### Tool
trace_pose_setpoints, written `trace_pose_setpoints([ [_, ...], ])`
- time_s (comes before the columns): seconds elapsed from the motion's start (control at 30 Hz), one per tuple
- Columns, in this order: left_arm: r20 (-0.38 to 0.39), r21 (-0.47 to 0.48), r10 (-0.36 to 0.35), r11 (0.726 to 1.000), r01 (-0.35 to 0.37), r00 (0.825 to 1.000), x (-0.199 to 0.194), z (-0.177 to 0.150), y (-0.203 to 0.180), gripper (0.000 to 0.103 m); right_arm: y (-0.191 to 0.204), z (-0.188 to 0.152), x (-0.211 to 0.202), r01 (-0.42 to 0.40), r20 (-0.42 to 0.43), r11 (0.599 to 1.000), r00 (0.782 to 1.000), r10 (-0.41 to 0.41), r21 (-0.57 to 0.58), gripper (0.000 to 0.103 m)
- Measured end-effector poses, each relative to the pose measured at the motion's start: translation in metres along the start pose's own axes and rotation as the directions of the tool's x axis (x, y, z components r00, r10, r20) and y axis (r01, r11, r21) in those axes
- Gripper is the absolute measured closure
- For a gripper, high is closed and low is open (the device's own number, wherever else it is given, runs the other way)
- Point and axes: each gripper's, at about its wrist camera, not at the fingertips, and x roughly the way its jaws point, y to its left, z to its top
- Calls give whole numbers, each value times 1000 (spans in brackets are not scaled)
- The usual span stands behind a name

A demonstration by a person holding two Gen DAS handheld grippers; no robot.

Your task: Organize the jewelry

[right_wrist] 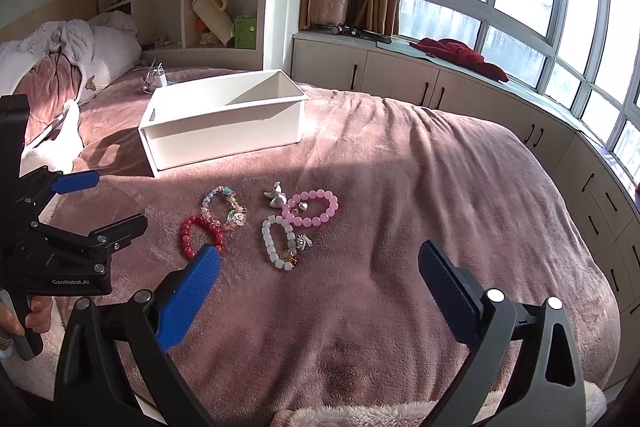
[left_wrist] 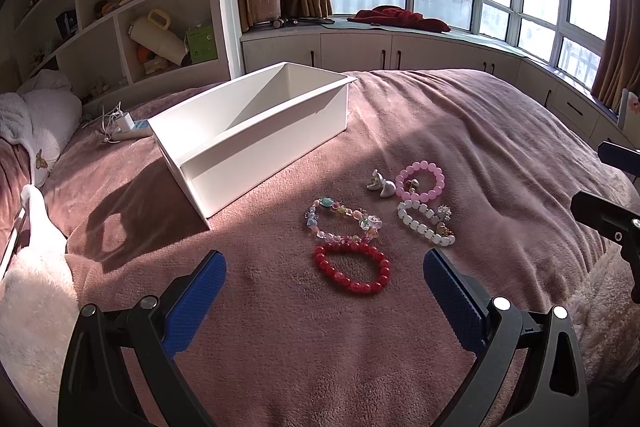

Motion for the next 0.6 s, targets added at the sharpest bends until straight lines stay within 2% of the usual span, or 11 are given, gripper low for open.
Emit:
trace_pose_setpoints([
  [0.6, -7, -16, -27, 1000, 27, 1000, 6, 11, 6, 3, -4, 12, 12, 6, -7, 1000, 1000, -6, 3, 5],
])
